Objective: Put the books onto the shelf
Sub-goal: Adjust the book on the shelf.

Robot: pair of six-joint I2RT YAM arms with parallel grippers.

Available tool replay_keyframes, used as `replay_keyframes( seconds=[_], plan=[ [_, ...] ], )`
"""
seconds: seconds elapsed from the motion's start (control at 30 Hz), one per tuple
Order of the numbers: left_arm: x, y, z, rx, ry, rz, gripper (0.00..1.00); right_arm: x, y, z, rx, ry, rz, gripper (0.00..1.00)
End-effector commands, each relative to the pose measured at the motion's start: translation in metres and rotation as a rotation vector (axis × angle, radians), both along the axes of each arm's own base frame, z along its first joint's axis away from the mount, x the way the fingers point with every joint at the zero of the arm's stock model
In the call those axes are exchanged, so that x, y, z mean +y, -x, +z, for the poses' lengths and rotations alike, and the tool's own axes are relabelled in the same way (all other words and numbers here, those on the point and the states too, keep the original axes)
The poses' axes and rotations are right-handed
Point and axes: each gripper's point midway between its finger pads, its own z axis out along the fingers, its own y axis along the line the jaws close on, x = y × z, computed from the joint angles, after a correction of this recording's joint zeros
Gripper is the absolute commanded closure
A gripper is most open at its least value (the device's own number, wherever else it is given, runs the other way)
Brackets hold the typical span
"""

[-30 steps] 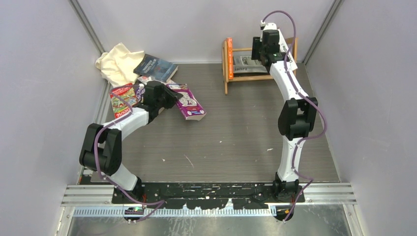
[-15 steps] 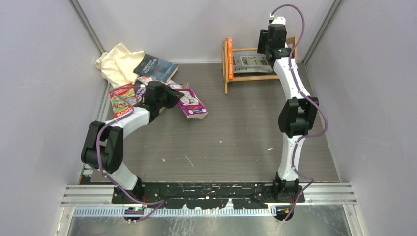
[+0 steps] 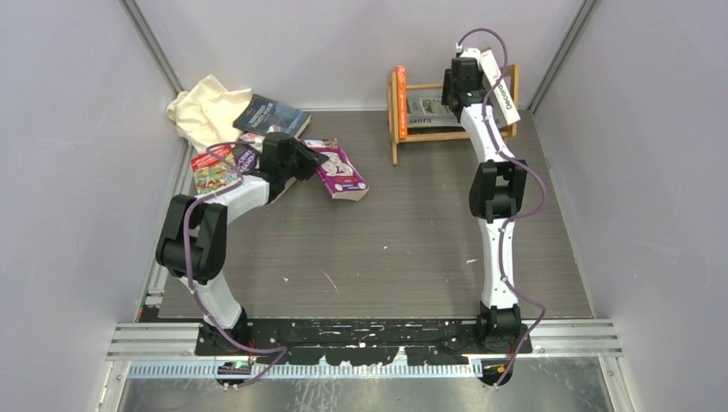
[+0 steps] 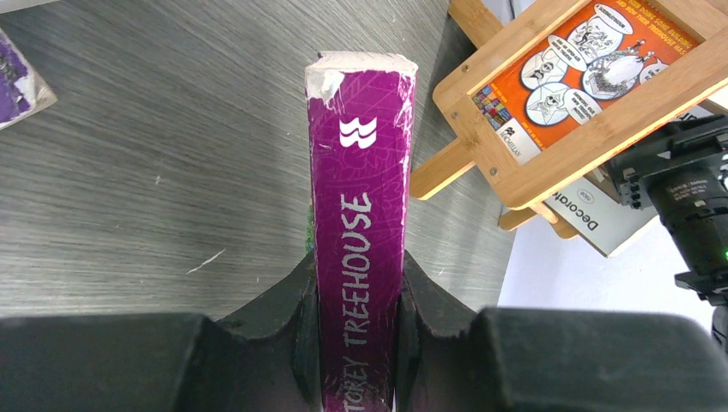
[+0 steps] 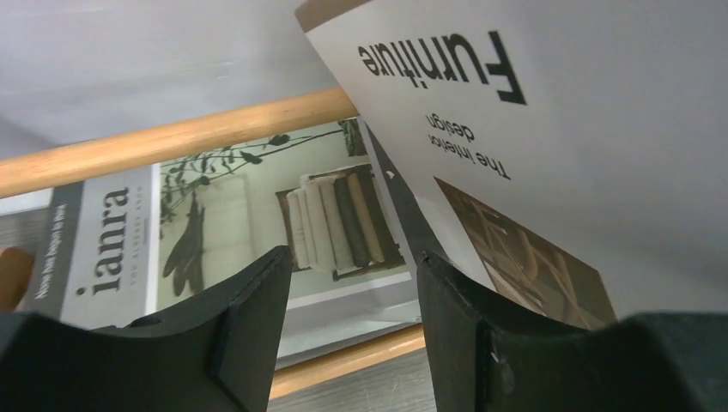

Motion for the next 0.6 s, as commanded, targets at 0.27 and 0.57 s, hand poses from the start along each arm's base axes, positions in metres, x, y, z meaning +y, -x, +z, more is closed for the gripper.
replay_keyframes(
  seconds=[0.27,0.57],
  plan=[
    [-0.015,-0.023,0.049,-0.151,0.074,-0.048,1.0,-0.055,-0.015,0.051,-0.21,0.086,-0.267,0.44],
    [-0.015,-0.024,0.044,-0.145,0.07,-0.056,1.0,-0.08,-0.007,0.064,-0.285,0.141,-0.435,0.47]
  ],
)
